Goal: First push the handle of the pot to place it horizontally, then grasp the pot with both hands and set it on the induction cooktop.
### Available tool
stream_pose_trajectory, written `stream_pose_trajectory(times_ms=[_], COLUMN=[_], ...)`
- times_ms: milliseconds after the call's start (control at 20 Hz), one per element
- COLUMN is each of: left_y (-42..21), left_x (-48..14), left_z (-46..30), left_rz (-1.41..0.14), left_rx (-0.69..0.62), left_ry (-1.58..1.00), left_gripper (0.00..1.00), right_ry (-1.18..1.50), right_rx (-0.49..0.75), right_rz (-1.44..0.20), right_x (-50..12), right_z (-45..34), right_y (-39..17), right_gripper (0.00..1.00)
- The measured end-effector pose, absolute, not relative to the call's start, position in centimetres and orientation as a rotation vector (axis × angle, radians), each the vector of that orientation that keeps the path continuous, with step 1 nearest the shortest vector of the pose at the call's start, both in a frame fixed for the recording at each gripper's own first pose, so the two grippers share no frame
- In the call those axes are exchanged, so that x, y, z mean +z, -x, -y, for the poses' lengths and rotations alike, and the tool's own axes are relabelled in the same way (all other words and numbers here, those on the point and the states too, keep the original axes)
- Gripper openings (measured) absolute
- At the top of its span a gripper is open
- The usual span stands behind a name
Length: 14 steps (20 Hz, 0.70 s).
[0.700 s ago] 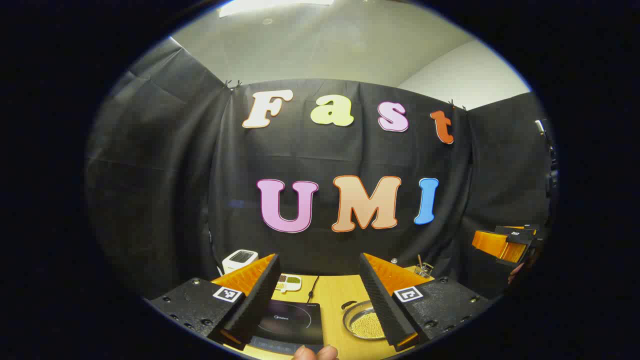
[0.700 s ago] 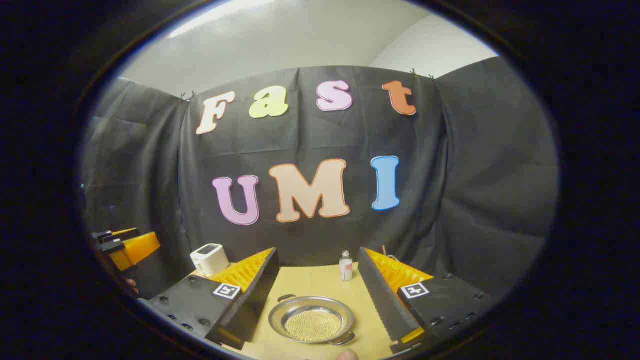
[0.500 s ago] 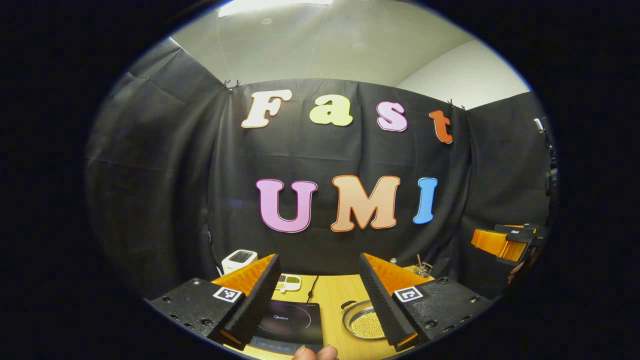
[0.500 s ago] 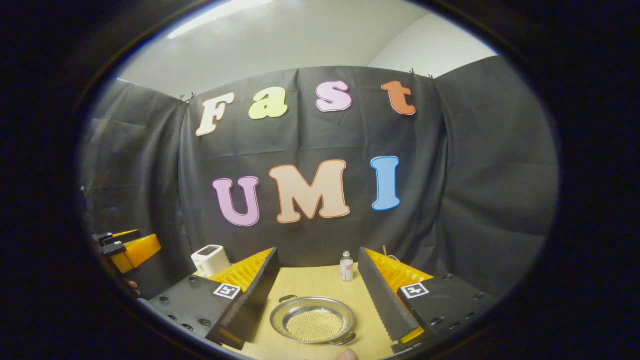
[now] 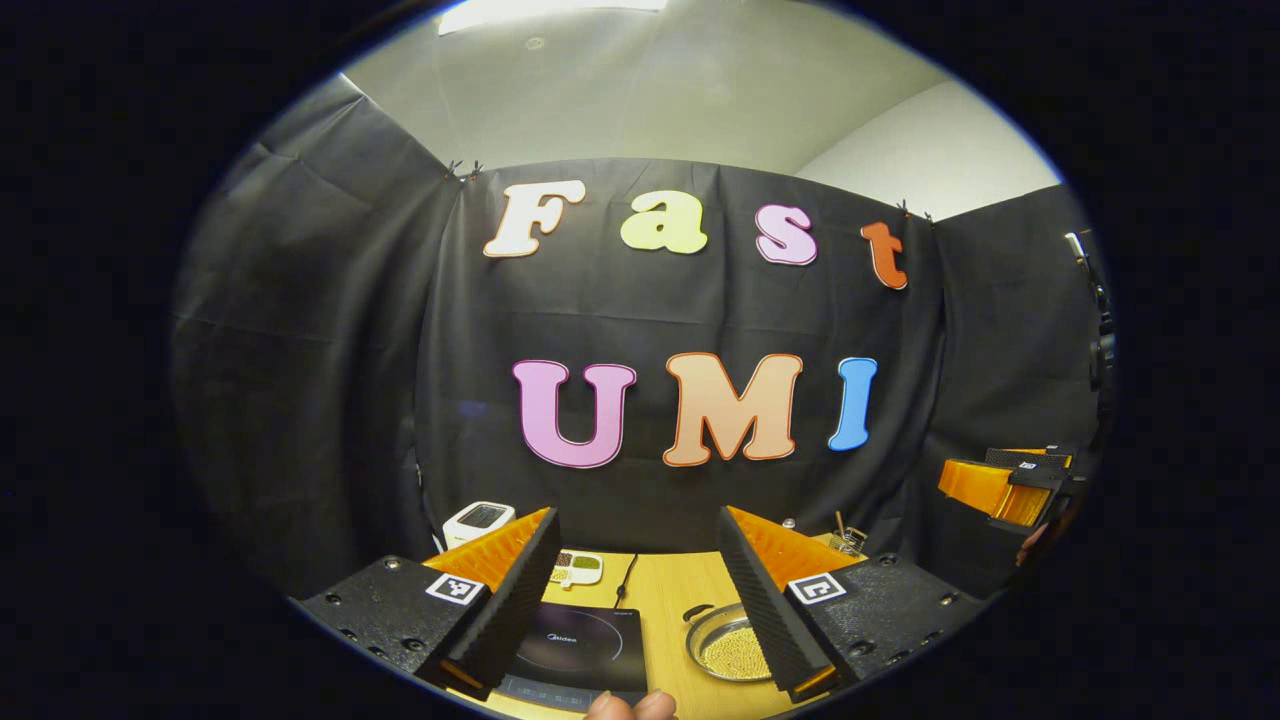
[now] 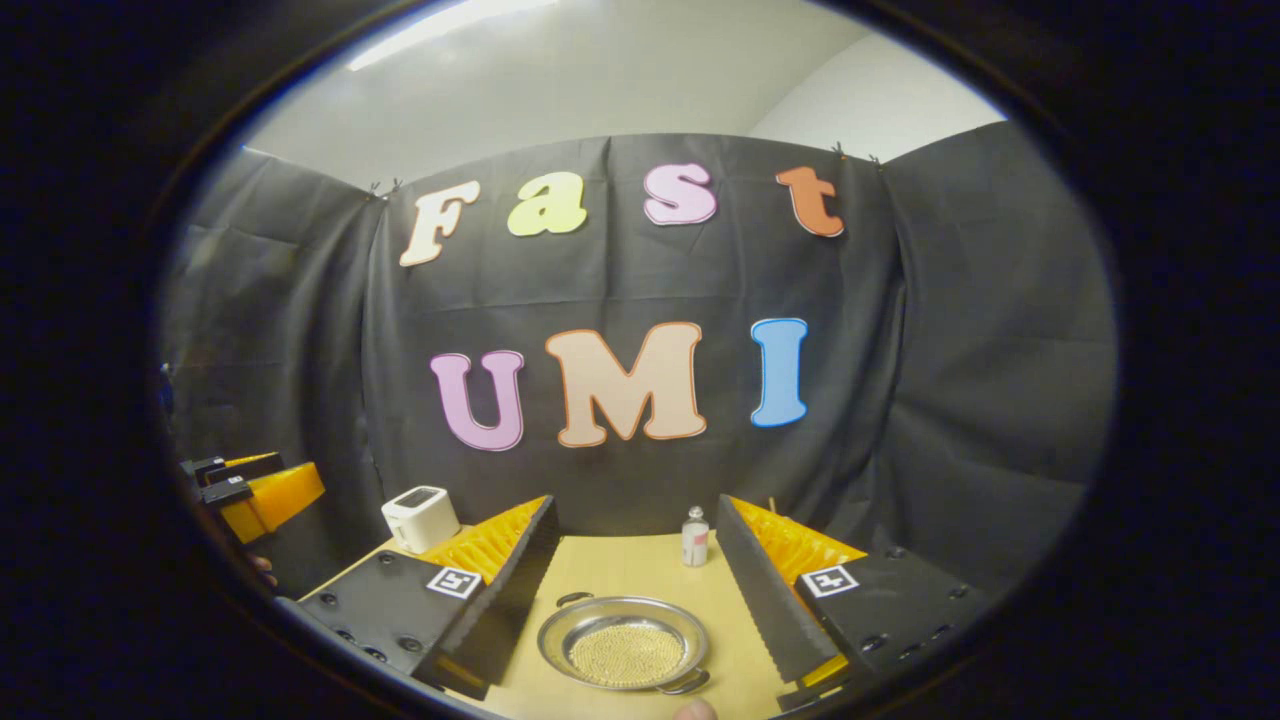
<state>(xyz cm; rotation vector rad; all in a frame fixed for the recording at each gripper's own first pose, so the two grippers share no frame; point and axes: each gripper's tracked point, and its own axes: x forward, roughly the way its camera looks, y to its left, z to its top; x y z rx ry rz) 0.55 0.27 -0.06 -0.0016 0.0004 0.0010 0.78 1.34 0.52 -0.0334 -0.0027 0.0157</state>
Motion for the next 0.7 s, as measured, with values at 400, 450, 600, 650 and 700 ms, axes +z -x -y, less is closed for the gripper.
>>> stream_pose_trajectory(times_ms=[400,450,600,650,700], left_y=[-0.8,-0.8,-0.8,-0.8,-0.8], left_x=[0.2,0.4,0.2,0.2,0.4], left_z=[-1.1,-1.2,-1.4,-1.6,-1.8], left_rz=[0.009,0.012,0.012,0.011,0.016], left_rx=[0.009,0.008,0.002,0.001,0.0], left_ry=[-0.008,-0.011,-0.01,-0.011,-0.01], left_gripper=[0.95,0.92,0.95,0.95,0.92], right_ry=[0.053,0.052,0.058,0.056,0.05], right_rx=[0.015,0.022,0.003,0.005,0.014], right_rz=[-0.016,-0.015,-0.017,-0.018,-0.023], right_x=[0.0,0.0,-0.3,-0.3,-0.5], right_z=[-2.0,-2.2,-2.1,-2.3,-2.8], right_y=[-1.2,-1.5,-1.5,-1.7,-1.7], right_gripper=[0.52,0.4,0.27,0.05,0.09])
